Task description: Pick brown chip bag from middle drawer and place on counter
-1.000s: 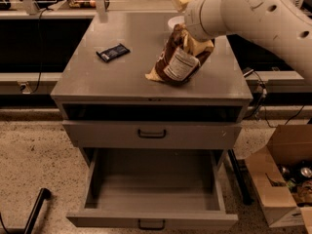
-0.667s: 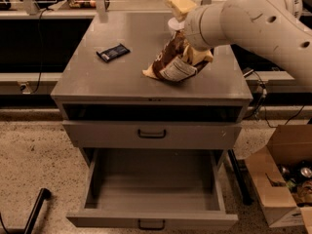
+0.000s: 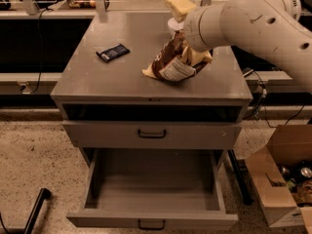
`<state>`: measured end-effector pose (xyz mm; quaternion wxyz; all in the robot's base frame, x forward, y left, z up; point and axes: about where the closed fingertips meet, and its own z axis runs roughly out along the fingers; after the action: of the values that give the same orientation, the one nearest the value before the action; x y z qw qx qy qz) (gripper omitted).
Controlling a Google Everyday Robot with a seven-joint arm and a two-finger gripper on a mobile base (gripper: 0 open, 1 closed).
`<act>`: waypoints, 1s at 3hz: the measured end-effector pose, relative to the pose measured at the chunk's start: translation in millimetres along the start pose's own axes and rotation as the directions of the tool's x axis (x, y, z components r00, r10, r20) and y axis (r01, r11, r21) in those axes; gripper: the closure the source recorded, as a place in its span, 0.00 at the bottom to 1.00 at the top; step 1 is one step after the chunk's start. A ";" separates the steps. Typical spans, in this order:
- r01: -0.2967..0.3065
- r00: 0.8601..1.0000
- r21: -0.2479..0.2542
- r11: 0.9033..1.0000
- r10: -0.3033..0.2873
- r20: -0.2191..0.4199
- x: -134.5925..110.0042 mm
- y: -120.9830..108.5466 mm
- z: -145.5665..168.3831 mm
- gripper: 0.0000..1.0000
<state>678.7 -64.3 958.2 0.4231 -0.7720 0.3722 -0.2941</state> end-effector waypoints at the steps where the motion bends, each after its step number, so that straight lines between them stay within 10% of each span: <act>1: -0.019 1.000 0.010 1.000 0.019 0.006 -5.8 4.8 0.8 0.18; 2: -0.045 0.999 0.011 0.999 0.044 0.031 -17.3 13.0 8.8 0.42; 3: -0.047 0.997 0.007 0.999 0.046 0.067 -33.2 15.7 25.3 0.40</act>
Offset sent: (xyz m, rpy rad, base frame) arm -0.0105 0.0268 -0.0382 0.0953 0.0540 0.0194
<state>674.8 -31.7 928.0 0.4454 -0.7708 0.3742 -0.2597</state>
